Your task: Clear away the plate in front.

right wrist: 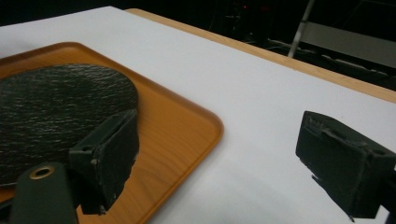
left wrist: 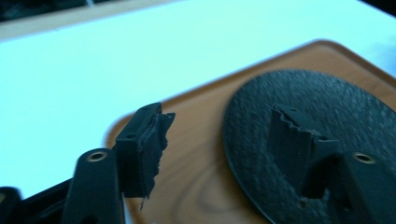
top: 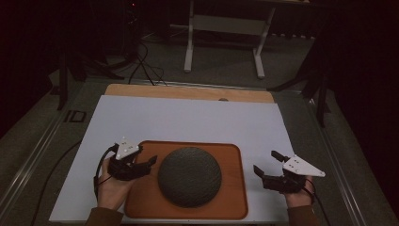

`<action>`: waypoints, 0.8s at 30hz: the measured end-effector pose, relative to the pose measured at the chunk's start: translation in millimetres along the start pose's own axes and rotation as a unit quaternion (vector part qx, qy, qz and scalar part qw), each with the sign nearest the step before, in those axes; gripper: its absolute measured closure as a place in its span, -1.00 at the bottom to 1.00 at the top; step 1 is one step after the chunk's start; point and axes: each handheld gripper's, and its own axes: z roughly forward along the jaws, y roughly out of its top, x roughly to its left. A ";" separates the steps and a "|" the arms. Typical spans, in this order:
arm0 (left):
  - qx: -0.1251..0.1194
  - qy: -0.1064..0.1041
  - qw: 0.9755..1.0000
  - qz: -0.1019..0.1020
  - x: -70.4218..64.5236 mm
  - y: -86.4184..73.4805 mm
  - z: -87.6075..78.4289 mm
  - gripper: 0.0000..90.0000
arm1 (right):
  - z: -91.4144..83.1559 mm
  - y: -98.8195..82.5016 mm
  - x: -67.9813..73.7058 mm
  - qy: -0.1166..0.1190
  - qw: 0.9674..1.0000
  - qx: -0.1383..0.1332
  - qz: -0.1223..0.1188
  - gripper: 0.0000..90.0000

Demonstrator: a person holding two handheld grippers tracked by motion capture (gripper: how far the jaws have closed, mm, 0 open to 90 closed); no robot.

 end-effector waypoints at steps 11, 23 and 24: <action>-0.050 0.050 0.997 -0.022 34.2 -11.2 -31.3 -0.34 | -3.2 -2.0 -7.3 -0.005 1.000 -0.001 0.010 -0.72; -0.082 0.104 0.990 -0.039 66.1 -30.6 -53.5 -0.37 | -10.4 -3.9 -13.8 0.009 1.000 -0.010 0.005 -0.75; -0.084 0.107 0.990 -0.040 66.9 -31.8 -54.1 -0.37 | -10.5 -4.1 -14.1 0.009 1.000 -0.010 0.004 -0.75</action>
